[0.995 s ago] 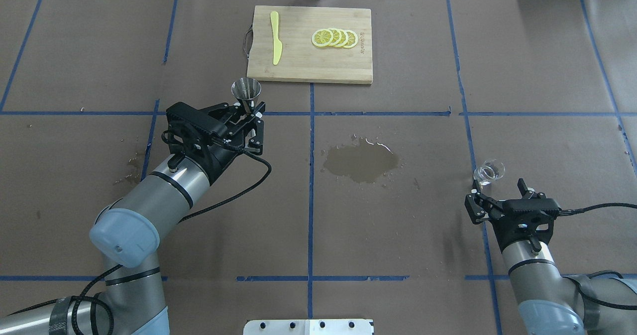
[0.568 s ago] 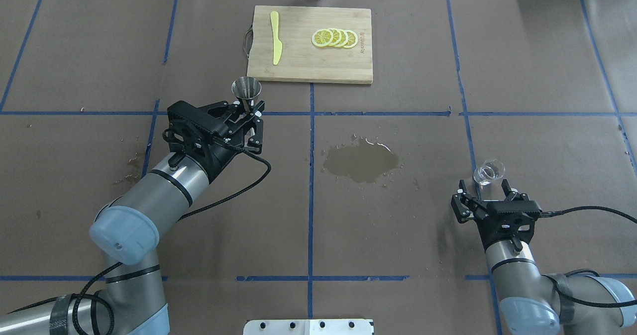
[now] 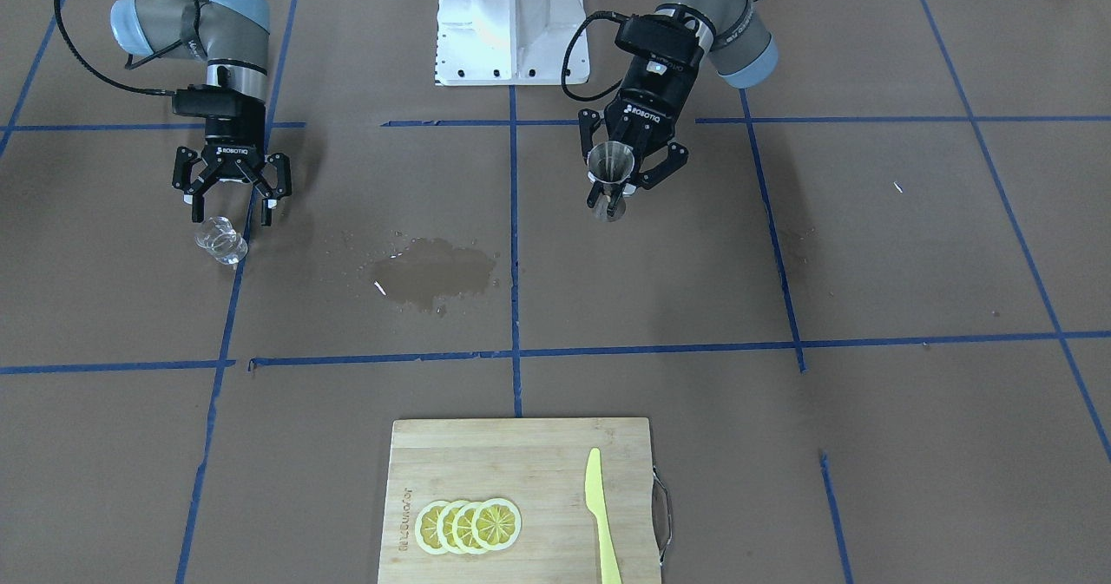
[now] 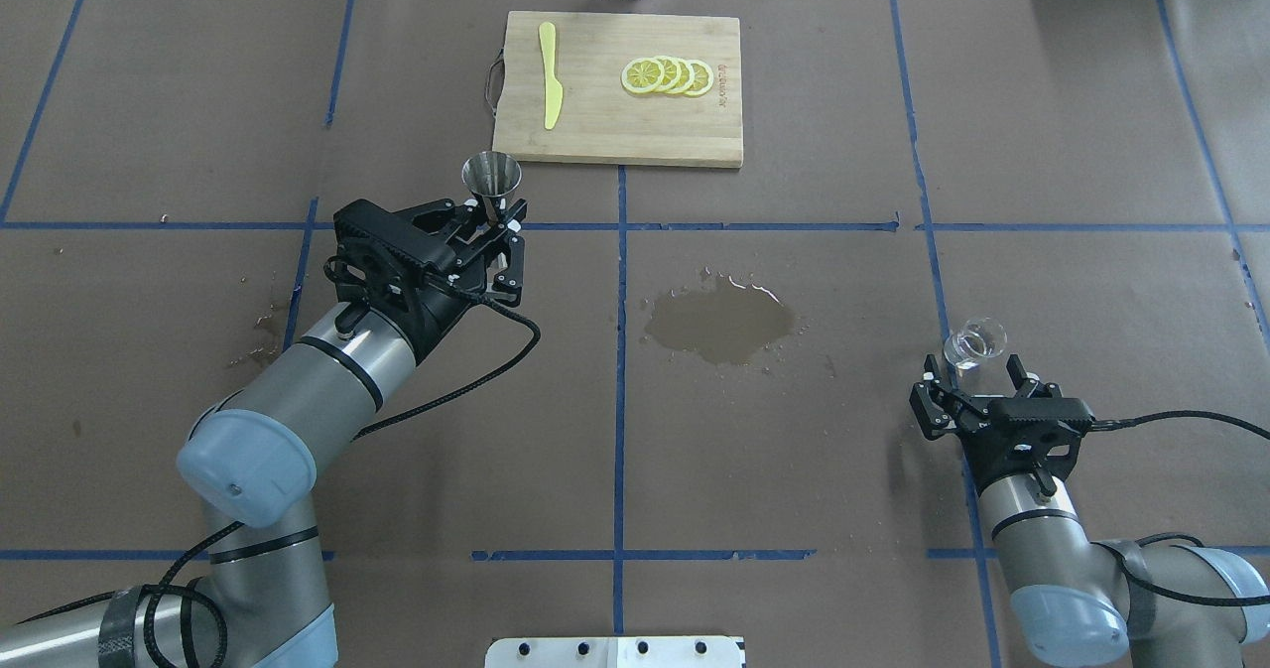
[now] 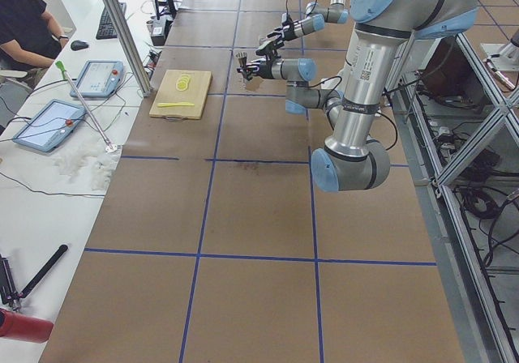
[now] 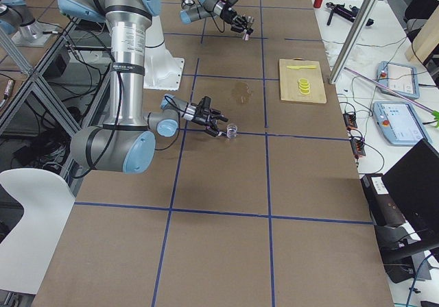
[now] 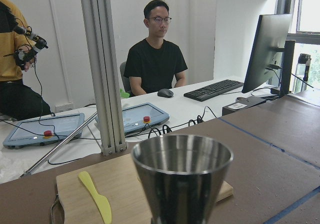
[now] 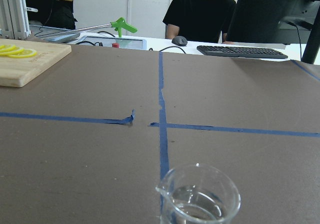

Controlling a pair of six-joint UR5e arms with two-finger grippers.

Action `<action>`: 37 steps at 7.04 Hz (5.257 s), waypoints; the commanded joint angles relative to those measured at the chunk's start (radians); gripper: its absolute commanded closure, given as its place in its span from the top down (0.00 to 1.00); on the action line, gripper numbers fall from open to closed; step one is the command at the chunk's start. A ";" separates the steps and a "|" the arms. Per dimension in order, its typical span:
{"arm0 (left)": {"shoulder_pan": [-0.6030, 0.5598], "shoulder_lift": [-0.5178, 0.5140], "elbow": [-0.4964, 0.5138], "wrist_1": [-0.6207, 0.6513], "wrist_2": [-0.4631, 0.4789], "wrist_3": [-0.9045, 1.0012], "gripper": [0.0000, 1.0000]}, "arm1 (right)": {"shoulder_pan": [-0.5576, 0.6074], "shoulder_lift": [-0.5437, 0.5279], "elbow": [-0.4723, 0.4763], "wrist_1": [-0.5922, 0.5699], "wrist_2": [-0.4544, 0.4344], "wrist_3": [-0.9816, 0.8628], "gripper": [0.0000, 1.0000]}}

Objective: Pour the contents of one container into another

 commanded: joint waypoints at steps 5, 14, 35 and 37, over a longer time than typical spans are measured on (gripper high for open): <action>0.000 0.007 0.000 -0.002 0.000 0.013 0.00 | 0.045 0.008 -0.007 0.002 0.017 -0.005 1.00; -0.003 0.011 0.000 -0.009 0.000 0.036 0.00 | 0.062 0.015 -0.022 0.002 0.065 -0.014 1.00; 0.000 0.016 -0.003 -0.012 0.000 0.036 0.00 | 0.103 0.056 -0.053 0.005 0.134 -0.075 0.32; 0.000 0.015 -0.002 -0.011 0.000 0.034 0.00 | 0.103 0.056 -0.053 0.059 0.134 -0.081 0.00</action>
